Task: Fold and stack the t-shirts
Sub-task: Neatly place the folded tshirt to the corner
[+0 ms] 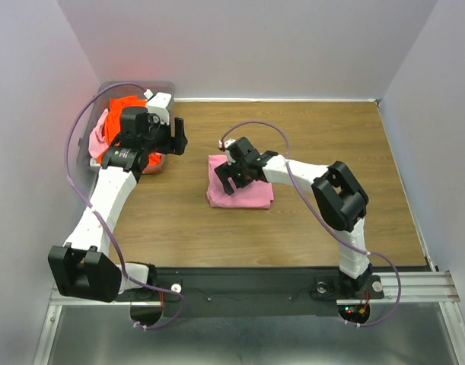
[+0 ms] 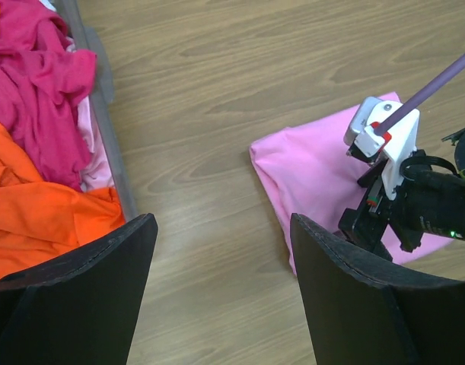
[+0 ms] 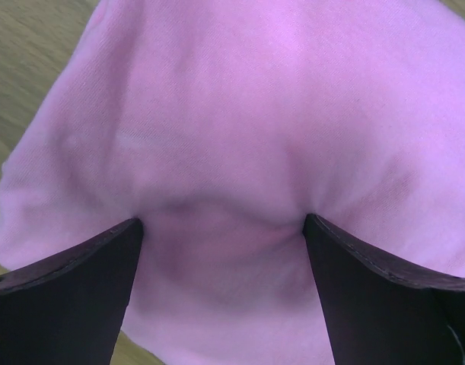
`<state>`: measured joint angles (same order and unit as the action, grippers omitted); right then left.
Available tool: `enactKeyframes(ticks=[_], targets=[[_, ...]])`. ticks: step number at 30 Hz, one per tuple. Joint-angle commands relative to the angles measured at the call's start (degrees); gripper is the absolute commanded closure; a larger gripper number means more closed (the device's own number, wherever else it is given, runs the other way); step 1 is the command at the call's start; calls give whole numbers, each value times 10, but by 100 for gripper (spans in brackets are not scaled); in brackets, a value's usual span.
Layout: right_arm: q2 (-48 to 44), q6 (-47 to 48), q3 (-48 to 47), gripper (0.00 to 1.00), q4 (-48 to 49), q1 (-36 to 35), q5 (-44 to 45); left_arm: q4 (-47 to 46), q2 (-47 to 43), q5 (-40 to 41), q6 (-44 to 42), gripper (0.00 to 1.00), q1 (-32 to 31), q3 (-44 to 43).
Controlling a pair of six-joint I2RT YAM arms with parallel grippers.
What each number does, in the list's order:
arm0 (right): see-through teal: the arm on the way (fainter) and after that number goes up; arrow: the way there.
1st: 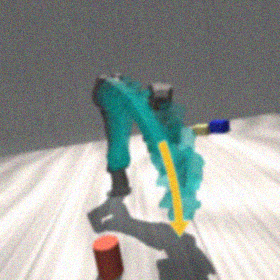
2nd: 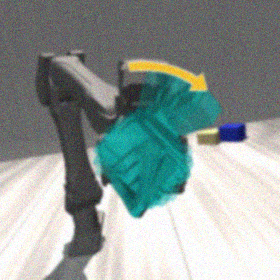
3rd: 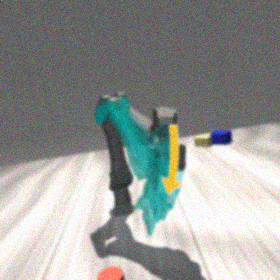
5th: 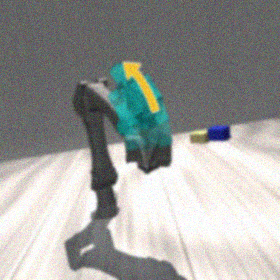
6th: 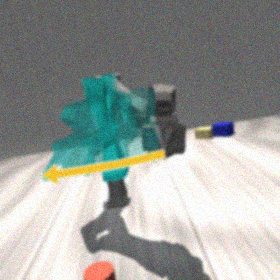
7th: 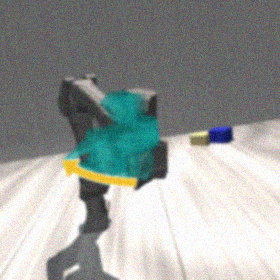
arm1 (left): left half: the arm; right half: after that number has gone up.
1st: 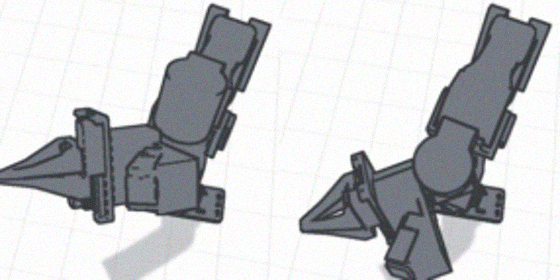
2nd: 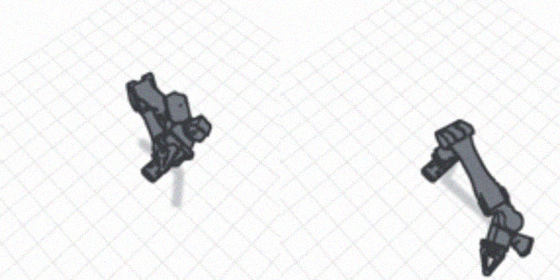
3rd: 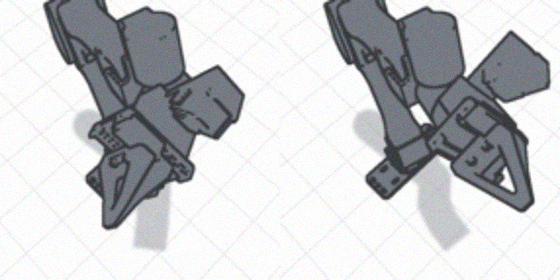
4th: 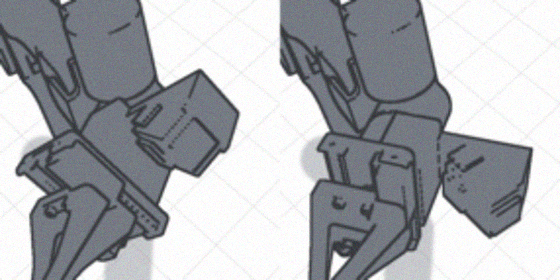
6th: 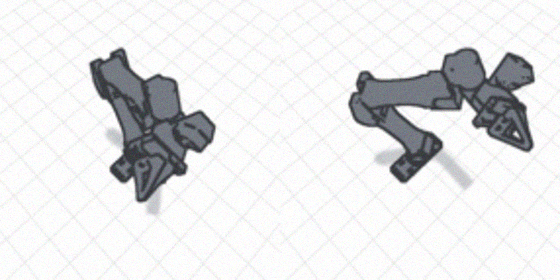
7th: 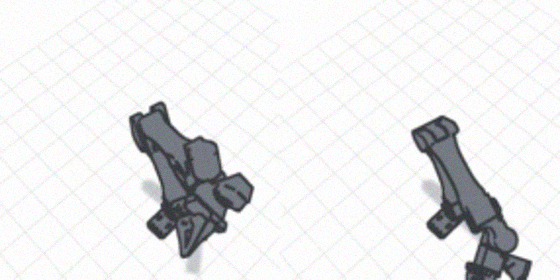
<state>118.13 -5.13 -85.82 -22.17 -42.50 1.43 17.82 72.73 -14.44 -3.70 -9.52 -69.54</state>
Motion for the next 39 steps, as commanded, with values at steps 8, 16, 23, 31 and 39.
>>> enactKeyframes(ticks=[8,16,23,31,39], targets=[[-124,209,224,6,-28,217,5,-12,-8,0,-46,16,1,-8],[-105,506,230,7,-46,446,-70,-15,13,-20,-55,16,1,-7],[-63,565,103,8,-109,528,-125,-16,22,-24,-68,16,1,-13],[-186,459,50,2,-219,529,-173,-11,4,-35,-59,16,1,-21],[-290,250,162,3,-249,529,-85,-10,-24,-39,-49,16,1,-20]])
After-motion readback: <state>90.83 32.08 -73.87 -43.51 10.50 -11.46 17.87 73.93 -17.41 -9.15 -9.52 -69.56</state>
